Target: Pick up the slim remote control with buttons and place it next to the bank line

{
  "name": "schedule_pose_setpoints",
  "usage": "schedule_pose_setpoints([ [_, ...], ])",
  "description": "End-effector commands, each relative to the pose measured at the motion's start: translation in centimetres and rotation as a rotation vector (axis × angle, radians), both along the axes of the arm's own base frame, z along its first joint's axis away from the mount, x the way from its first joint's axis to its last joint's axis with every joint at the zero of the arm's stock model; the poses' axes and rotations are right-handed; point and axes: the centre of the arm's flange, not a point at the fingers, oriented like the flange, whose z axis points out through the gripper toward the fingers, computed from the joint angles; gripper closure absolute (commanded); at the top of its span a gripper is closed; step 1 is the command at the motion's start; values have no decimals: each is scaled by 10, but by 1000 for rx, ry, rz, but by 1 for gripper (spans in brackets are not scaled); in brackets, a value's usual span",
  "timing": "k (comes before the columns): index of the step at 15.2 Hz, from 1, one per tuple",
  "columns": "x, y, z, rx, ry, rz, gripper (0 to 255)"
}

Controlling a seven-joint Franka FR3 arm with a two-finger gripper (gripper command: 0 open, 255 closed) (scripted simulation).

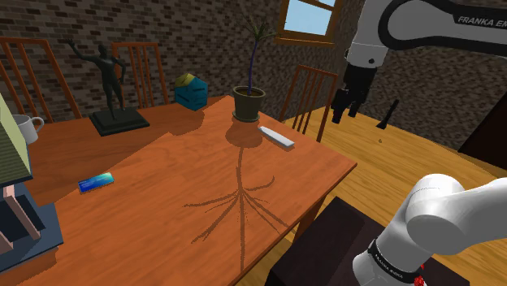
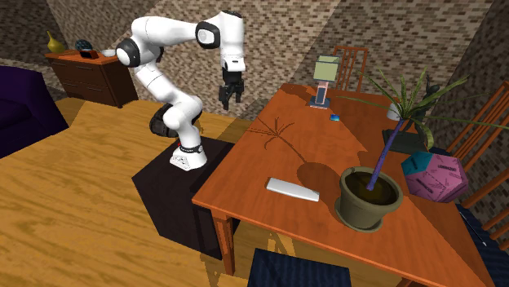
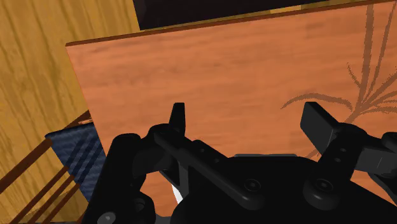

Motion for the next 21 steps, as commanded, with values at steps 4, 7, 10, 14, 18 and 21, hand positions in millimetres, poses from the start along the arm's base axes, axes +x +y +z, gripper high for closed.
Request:
schedule_pose_setpoints([
  [4, 29, -15, -22, 4, -3, 12, 0],
  [7, 59, -30, -43, 8, -6, 23, 0],
  [10, 88, -45, -65, 12, -9, 35, 0],
  [14, 128, -63, -93, 18, -13, 50, 0],
  [18, 169, -81, -122, 23, -17, 66, 0],
  [21, 199, -94, -143, 28, -20, 77, 0],
])
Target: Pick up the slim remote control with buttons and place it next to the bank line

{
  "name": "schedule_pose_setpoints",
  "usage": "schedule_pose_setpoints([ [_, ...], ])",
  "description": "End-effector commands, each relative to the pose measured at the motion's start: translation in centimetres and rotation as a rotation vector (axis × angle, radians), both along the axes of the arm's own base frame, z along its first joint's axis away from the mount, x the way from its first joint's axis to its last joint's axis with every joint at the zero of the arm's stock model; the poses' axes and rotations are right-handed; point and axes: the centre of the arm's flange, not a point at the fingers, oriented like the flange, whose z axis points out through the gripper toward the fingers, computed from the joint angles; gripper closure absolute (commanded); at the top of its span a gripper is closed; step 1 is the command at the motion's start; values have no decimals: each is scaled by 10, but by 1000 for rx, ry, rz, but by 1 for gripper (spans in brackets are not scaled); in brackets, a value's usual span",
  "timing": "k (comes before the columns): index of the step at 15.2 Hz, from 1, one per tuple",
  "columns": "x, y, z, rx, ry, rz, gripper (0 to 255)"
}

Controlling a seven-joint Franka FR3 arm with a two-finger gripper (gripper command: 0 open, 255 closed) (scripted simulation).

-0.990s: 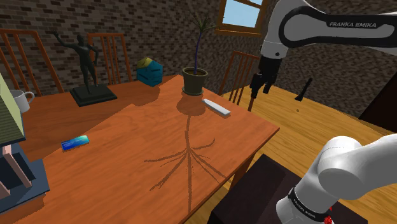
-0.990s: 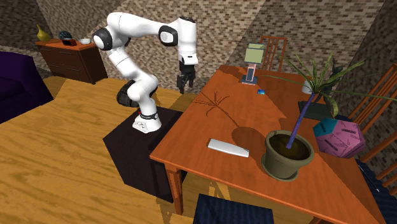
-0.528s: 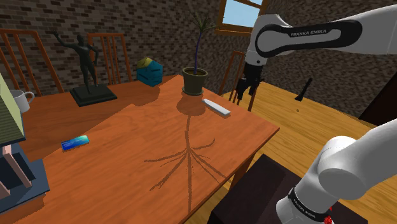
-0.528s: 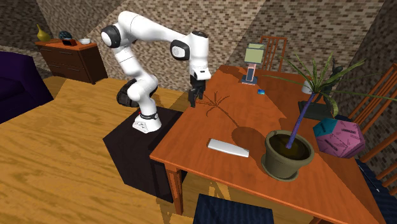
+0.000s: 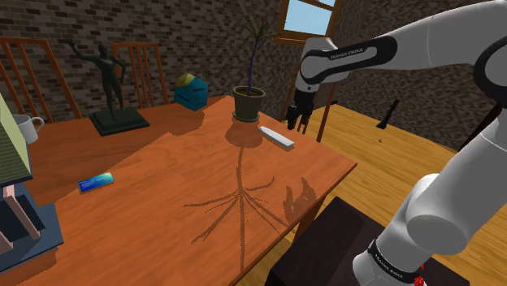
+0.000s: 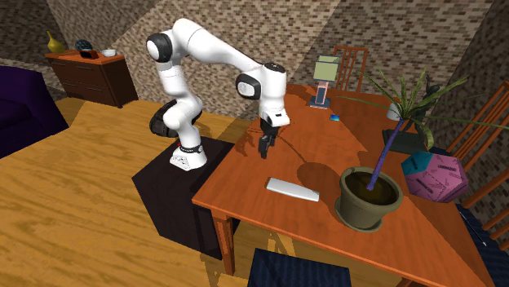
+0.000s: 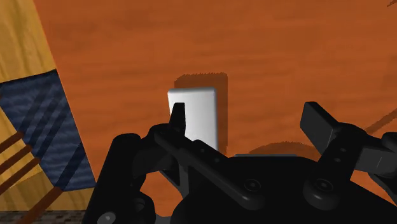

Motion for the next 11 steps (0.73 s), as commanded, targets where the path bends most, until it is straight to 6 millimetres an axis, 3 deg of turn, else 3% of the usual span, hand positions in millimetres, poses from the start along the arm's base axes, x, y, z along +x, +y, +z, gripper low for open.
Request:
schedule_pose_setpoints([
  [1, 20, -12, -13, 2, -3, 8, 0],
  [11, 124, -51, -84, 16, -13, 47, 0],
])
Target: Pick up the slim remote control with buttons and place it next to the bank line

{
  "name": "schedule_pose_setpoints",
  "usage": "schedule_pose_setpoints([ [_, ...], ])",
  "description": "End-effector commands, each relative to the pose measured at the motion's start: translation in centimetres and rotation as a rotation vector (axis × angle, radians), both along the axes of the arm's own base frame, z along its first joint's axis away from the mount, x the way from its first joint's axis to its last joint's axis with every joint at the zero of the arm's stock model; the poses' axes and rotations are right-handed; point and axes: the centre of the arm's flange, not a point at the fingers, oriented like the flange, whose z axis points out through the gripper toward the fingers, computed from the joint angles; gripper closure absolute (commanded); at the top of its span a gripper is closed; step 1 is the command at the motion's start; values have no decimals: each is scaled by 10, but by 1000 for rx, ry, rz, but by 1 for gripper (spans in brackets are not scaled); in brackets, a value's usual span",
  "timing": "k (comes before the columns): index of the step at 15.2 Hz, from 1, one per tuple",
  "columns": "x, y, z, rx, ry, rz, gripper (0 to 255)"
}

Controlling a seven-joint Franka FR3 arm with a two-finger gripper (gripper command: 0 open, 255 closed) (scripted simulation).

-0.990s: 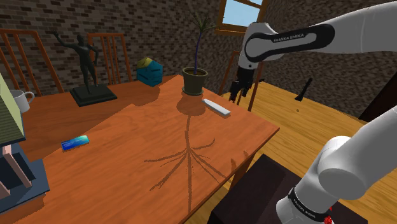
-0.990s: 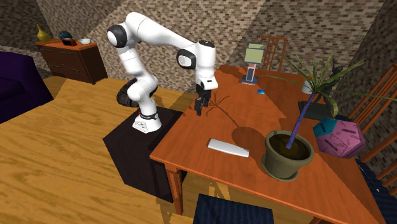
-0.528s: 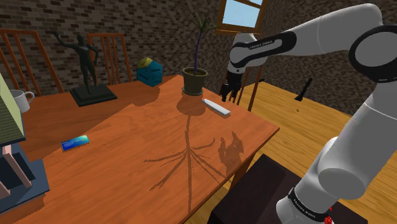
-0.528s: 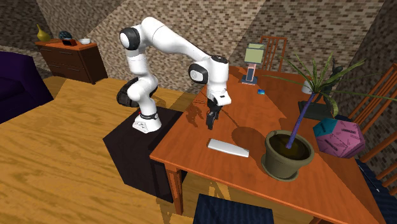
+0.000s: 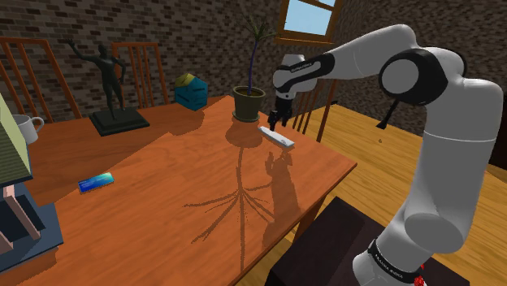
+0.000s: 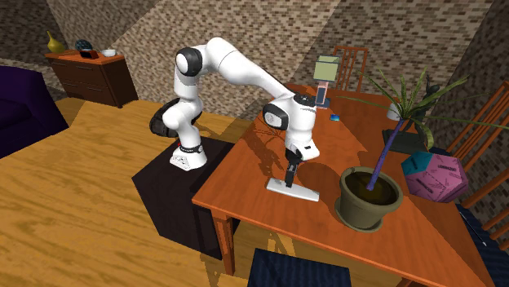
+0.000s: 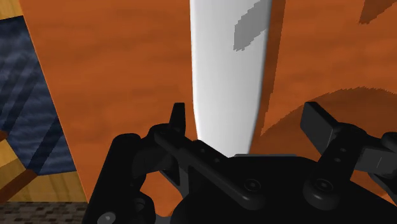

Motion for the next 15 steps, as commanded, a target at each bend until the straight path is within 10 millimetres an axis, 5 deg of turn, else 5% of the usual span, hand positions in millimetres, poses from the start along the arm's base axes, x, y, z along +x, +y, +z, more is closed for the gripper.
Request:
schedule_pose_setpoints([
  [1, 16, -7, -14, 2, -2, 7, 0],
  [9, 16, -8, -54, 2, -2, 7, 0],
  [15, 16, -8, -54, 2, -2, 7, 0],
])
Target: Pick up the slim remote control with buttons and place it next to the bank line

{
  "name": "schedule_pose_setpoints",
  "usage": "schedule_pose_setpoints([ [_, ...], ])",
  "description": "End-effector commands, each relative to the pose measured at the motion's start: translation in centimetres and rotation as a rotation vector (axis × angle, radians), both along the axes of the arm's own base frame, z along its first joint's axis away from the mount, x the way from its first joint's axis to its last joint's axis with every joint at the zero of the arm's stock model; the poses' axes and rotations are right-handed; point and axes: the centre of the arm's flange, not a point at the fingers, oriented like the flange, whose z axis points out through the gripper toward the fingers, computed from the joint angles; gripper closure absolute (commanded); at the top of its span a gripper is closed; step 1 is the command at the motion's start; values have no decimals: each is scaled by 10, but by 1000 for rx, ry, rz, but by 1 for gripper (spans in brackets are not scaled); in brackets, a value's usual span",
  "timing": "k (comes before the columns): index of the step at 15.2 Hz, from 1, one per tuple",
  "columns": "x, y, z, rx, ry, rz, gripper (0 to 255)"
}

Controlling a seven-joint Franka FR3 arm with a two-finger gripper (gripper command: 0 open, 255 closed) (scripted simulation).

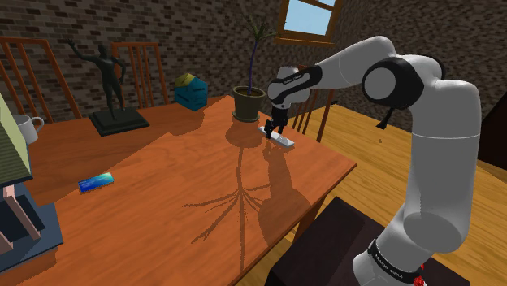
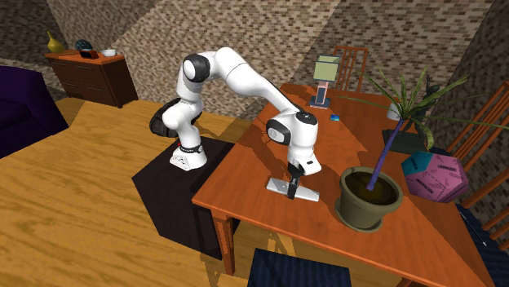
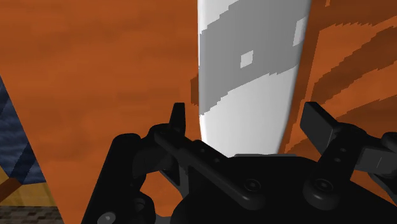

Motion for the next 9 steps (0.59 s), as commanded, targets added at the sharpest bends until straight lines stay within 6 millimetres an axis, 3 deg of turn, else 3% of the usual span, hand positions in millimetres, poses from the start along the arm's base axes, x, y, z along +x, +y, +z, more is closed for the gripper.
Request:
schedule_pose_setpoints([
  [1, 0, 0, 0, 0, 0, 0, 0],
  [2, 0, 0, 0, 0, 0, 0, 255],
  [9, 0, 0, 0, 0, 0, 0, 255],
])
